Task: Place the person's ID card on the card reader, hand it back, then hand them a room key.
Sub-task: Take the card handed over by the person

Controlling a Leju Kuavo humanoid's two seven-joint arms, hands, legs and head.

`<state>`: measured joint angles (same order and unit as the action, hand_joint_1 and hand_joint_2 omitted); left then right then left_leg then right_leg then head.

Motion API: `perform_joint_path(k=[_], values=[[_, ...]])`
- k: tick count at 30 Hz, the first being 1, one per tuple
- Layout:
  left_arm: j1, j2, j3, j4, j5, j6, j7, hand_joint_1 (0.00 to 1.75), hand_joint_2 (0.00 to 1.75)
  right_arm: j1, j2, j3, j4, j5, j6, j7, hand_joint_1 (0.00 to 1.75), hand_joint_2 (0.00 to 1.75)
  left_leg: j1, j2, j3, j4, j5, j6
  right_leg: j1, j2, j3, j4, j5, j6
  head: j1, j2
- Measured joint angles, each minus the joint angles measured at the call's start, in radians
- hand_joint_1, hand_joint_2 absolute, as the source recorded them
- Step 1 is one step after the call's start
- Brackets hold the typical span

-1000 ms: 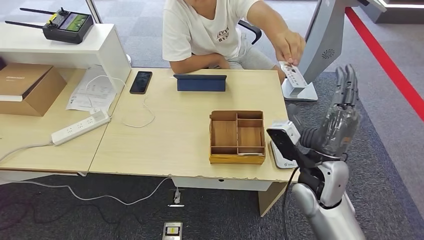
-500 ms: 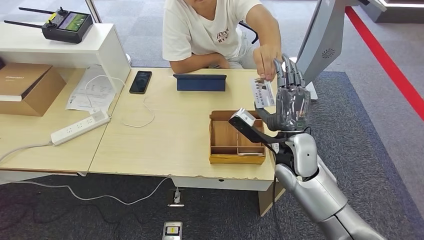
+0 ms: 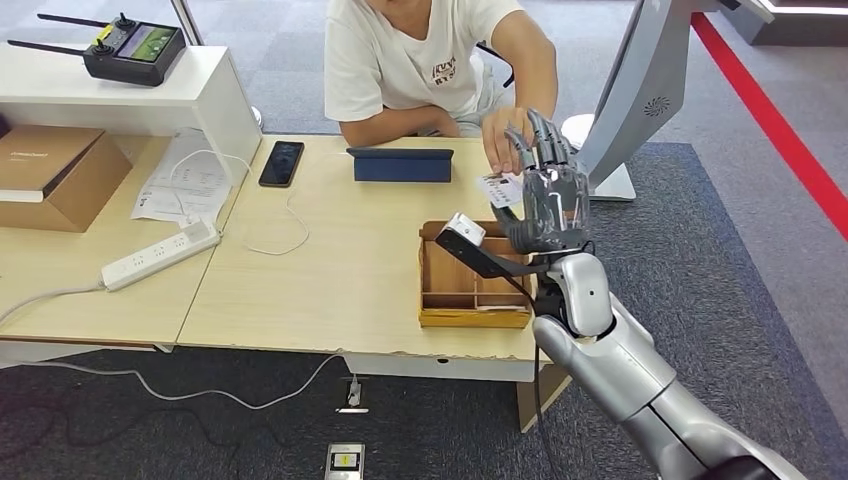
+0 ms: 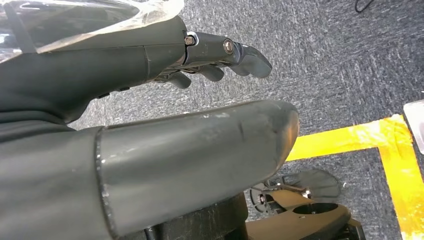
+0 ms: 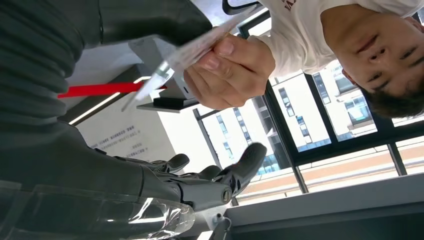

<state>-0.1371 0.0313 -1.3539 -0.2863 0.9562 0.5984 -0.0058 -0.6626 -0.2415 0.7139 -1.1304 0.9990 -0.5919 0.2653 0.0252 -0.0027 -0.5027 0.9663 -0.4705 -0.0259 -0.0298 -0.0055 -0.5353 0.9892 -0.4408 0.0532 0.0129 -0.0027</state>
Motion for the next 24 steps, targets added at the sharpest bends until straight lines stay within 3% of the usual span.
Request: perform_joint_path(k=[9, 17, 24], values=[[-0.024, 0.002, 0.000, -0.017, -0.012, 0.005, 0.013, 0.00, 0.00, -0.008, 0.000, 0.028, 0.005, -0.010, -0.019, 0.006, 1.62, 1.75, 0.000, 0.000, 0.000, 0.000, 0.000, 0.000, 0.000, 0.000, 0.000, 0.000, 0.000, 0.000, 0.000, 0.000], [-0.090, 0.010, 0.002, -0.051, -0.043, 0.009, 0.061, 0.00, 0.00, -0.017, 0.009, 0.048, 0.021, -0.035, -0.049, -0.011, 1.58, 1.75, 0.000, 0.000, 0.000, 0.000, 0.000, 0.000, 0.000, 0.000, 0.000, 0.000, 0.000, 0.000, 0.000, 0.000], [-0.144, 0.021, 0.012, -0.082, -0.097, 0.007, 0.103, 0.00, 0.00, -0.024, 0.020, 0.061, 0.042, -0.053, -0.062, -0.025, 1.65, 1.75, 0.000, 0.000, 0.000, 0.000, 0.000, 0.000, 0.000, 0.000, 0.000, 0.000, 0.000, 0.000, 0.000, 0.000]])
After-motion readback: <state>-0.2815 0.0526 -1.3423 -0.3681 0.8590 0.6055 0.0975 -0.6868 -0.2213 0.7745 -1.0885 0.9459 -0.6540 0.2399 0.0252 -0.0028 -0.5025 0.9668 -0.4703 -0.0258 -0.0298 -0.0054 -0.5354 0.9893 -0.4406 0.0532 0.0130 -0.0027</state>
